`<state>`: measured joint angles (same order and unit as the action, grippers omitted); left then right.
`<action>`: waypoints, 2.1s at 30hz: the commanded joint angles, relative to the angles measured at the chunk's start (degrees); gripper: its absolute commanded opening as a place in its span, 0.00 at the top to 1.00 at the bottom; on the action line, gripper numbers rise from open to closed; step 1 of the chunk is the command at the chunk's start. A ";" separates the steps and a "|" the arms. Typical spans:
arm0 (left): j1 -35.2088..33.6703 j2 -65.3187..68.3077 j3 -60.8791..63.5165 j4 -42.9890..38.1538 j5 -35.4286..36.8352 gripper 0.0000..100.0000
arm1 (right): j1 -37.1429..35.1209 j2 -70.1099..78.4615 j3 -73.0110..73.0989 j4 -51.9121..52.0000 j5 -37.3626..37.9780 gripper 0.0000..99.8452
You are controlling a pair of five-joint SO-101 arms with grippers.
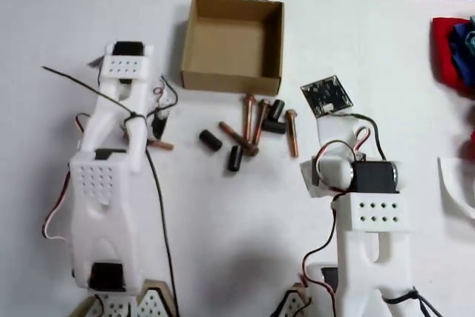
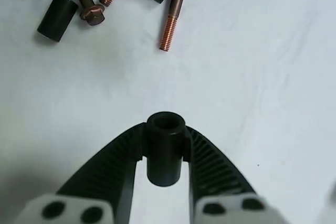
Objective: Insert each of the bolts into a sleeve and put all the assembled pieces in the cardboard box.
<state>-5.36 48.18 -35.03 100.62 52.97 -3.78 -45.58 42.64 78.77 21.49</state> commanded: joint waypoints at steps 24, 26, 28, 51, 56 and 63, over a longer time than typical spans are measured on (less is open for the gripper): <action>6.68 4.13 -5.32 1.41 -27.87 0.97 | 0.66 -1.89 -0.35 -1.63 0.53 0.98; 8.26 2.64 -5.32 1.41 -40.00 0.97 | 0.66 -1.89 -0.35 -1.63 0.53 0.98; 9.76 1.49 -5.32 1.41 -50.99 0.97 | 0.66 -1.89 -0.35 -1.63 0.53 0.98; 10.90 4.92 -14.90 -3.52 -50.02 0.86 | 0.66 -1.89 -0.26 -1.45 0.53 0.98; 10.90 4.92 -15.08 -4.48 -50.11 0.86 | 0.66 -1.89 -0.26 -1.54 0.53 0.98; 10.90 7.82 -15.34 -5.54 -50.11 0.86 | 0.66 -1.89 -0.26 -1.63 0.53 0.98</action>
<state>4.84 55.65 -48.48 95.60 2.59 -3.78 -45.58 42.64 77.89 21.49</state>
